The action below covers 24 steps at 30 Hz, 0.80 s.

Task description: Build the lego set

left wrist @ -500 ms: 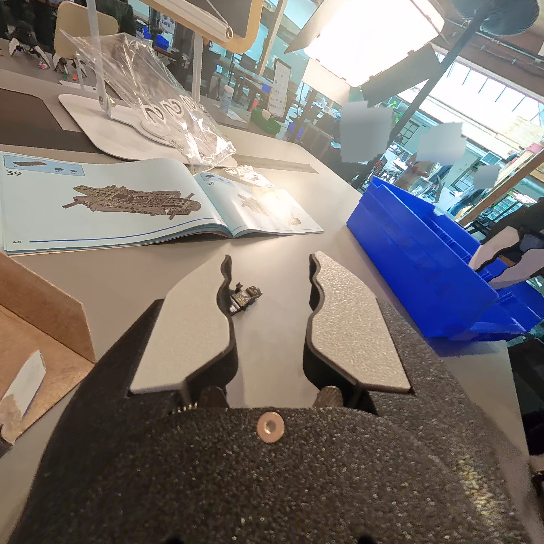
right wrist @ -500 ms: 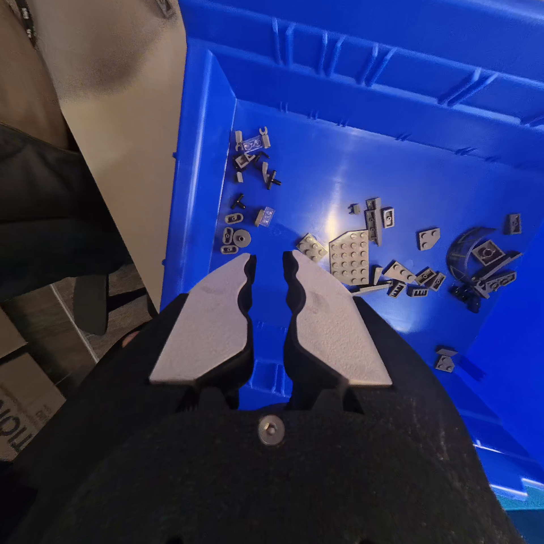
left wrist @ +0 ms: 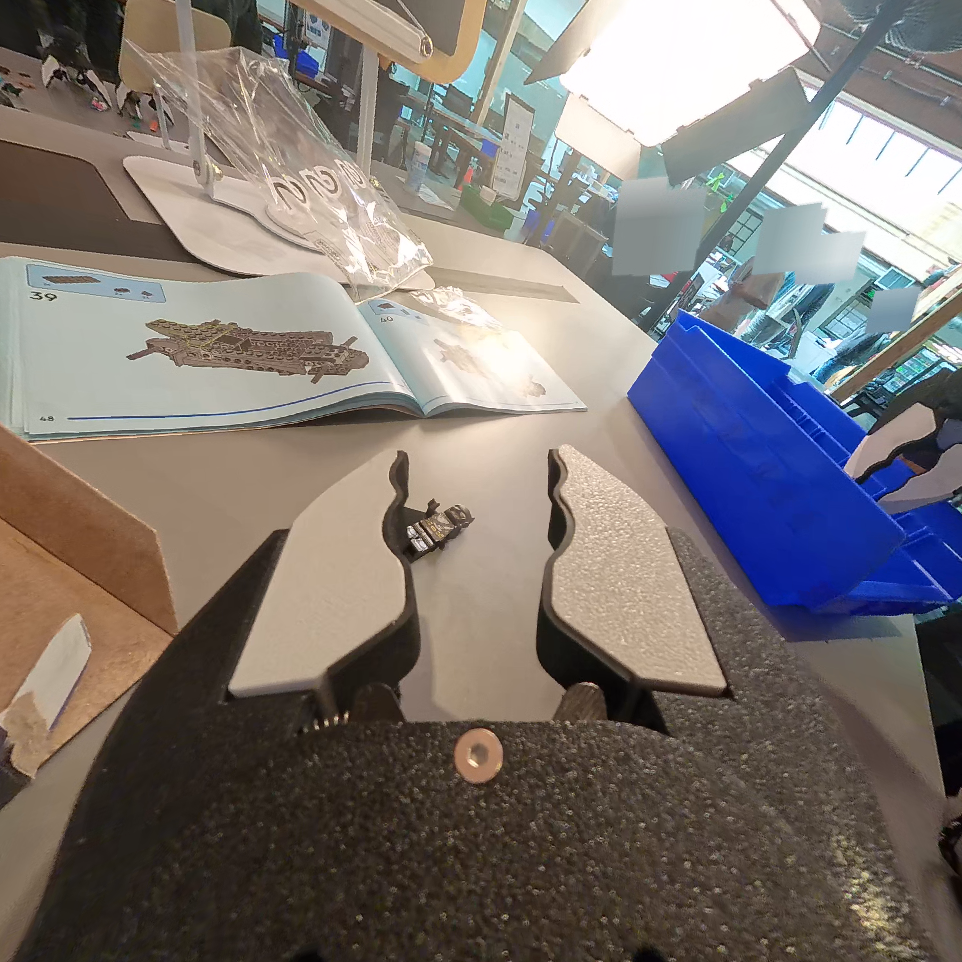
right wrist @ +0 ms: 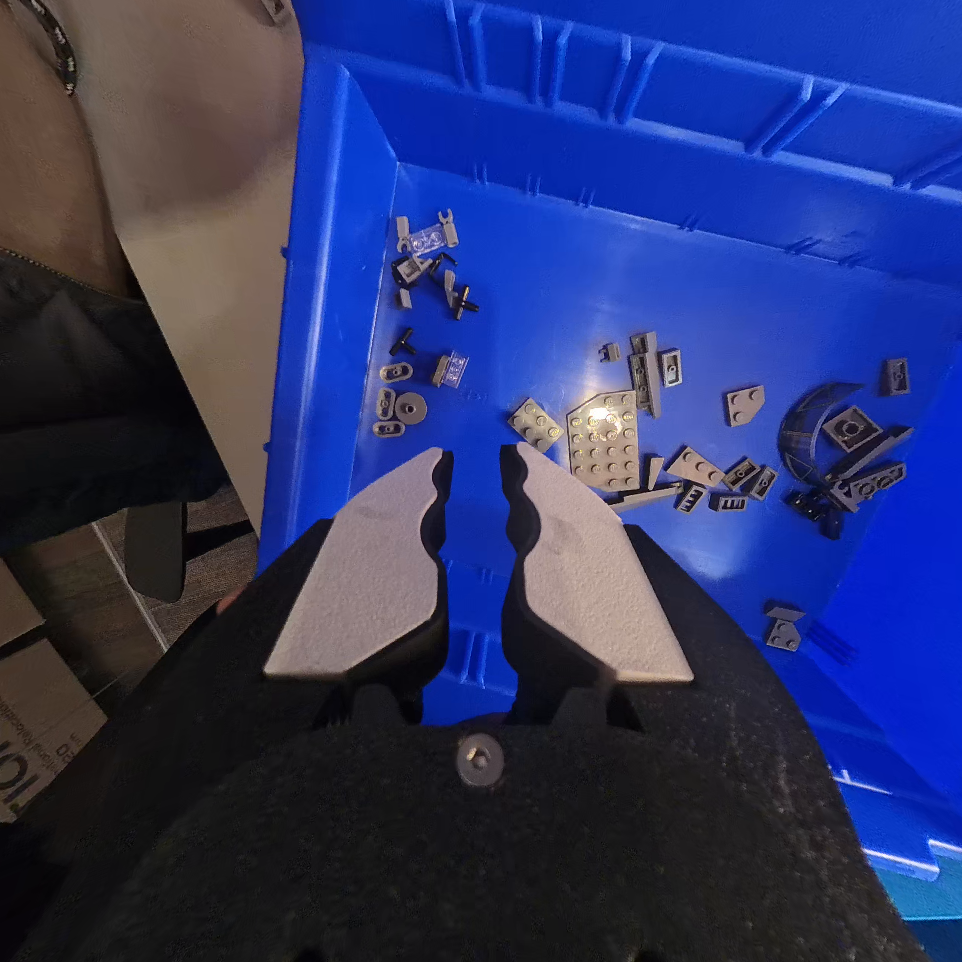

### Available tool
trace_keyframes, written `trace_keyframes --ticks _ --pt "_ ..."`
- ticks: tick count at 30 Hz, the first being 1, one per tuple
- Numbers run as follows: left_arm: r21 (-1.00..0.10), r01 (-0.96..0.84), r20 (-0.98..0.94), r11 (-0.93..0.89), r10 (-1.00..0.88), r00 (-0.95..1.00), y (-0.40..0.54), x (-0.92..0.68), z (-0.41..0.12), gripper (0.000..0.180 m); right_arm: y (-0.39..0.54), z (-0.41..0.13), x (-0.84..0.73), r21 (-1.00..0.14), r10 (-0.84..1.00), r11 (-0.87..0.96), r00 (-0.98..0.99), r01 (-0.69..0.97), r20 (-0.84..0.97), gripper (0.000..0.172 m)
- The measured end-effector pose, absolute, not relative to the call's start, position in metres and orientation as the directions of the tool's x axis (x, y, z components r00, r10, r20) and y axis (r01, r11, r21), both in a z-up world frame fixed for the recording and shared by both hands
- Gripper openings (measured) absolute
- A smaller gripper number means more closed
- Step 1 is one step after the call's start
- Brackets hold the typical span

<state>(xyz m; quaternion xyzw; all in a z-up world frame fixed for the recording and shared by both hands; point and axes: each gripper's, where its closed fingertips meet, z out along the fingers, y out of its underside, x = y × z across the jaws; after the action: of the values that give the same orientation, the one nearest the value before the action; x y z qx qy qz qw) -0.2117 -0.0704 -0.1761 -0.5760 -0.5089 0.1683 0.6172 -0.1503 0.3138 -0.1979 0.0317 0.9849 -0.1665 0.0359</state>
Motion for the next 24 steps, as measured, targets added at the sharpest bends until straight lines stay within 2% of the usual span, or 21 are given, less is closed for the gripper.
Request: trace_keyframes --ticks 8,14,20,24 --pt "-0.889 0.348 0.436 0.299 0.786 0.438 -0.073 -0.209 -0.171 0.052 0.298 -0.193 -0.136 -0.356 0.088 0.928 -0.994 0.108 -0.072 0.019" --pt "-0.894 0.318 0.435 0.315 0.781 0.449 -0.074 -0.207 -0.166 0.052 0.291 -0.197 -0.148 -0.413 0.251 0.881 -0.968 0.232 -0.008 0.019" --pt "-0.895 0.311 0.437 0.320 0.773 0.460 -0.074 -0.205 -0.165 0.053 0.337 -0.204 -0.216 -0.280 0.439 0.885 -0.866 0.371 0.240 0.027" --pt "-0.897 0.298 0.435 0.326 0.768 0.470 -0.075 -0.203 -0.162 0.053 0.362 -0.196 -0.239 -0.271 0.510 0.854 -0.820 0.445 0.260 0.027"
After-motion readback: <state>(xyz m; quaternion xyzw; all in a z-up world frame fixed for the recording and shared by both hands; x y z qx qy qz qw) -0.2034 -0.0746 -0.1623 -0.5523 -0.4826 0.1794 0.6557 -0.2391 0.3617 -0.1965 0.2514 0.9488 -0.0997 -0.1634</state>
